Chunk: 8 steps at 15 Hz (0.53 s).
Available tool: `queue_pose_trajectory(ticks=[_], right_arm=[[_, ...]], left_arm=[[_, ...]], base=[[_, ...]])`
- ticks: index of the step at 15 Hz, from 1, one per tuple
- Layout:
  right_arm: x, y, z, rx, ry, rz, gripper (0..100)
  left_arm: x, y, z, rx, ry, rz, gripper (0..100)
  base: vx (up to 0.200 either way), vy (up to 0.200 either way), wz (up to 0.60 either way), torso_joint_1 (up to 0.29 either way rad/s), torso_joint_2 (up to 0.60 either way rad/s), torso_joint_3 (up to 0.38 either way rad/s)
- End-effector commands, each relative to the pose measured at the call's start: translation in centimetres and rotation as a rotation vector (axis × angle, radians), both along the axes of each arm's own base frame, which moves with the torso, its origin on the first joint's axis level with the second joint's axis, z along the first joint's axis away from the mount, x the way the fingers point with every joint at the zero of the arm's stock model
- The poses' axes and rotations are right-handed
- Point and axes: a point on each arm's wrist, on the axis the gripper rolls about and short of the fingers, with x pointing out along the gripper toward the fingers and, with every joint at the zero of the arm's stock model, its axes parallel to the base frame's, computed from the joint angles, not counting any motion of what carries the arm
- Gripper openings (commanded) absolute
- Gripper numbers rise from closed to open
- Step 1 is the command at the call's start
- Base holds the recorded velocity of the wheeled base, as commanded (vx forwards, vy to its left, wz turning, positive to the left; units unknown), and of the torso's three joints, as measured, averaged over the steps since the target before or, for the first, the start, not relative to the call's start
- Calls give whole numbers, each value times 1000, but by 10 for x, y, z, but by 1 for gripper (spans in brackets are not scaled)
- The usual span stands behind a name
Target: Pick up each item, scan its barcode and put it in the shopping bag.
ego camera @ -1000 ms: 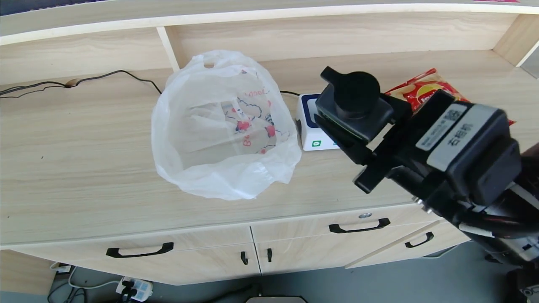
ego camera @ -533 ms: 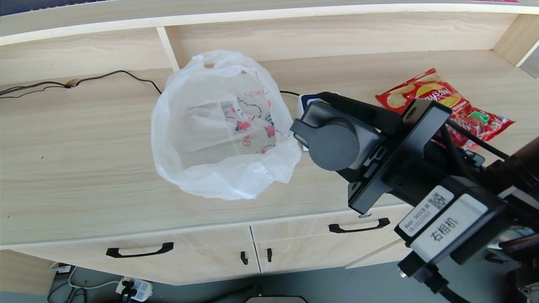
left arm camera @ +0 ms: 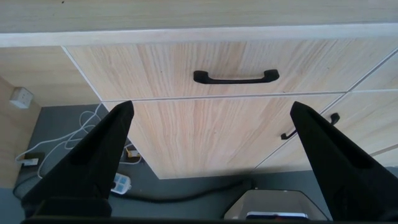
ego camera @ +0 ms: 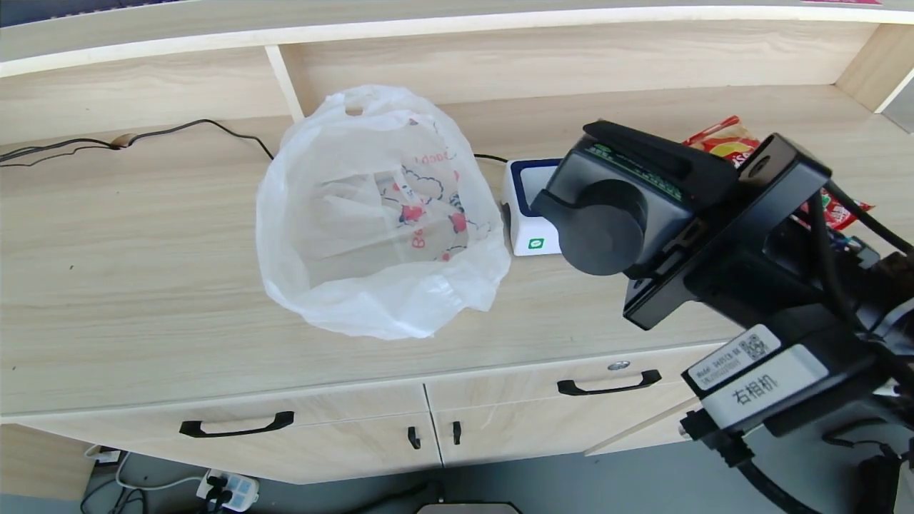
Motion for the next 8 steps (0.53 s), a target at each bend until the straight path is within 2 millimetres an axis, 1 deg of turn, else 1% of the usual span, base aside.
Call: queue_pose_trajectory(ticks=[1, 3, 4, 5, 7, 8], right_arm=[[-21, -3, 9, 19, -60, -25, 0], [-40, 21, -2, -24, -77, 17, 0], [-43, 36, -11, -48, -90, 39, 0], [-46, 44, -16, -39, -106, 61, 0], [-54, 47, -15, -26, -125, 51, 0], [-59, 46, -21, -51, -131, 29, 0]], left_arm=[[0, 0, 0, -1, -1, 0, 100], [0, 0, 0, 1, 0, 0, 100], [0, 0, 0, 1, 0, 0, 100], [0, 0, 0, 2, 0, 0, 100], [0, 0, 0, 2, 0, -1, 100], [0, 0, 0, 2, 0, 0, 100]], base=[[0, 0, 0, 0, 0, 0], [0, 0, 0, 0, 0, 0], [0, 0, 0, 0, 0, 0], [0, 0, 0, 0, 0, 0], [0, 0, 0, 0, 0, 0], [0, 0, 0, 0, 0, 0]])
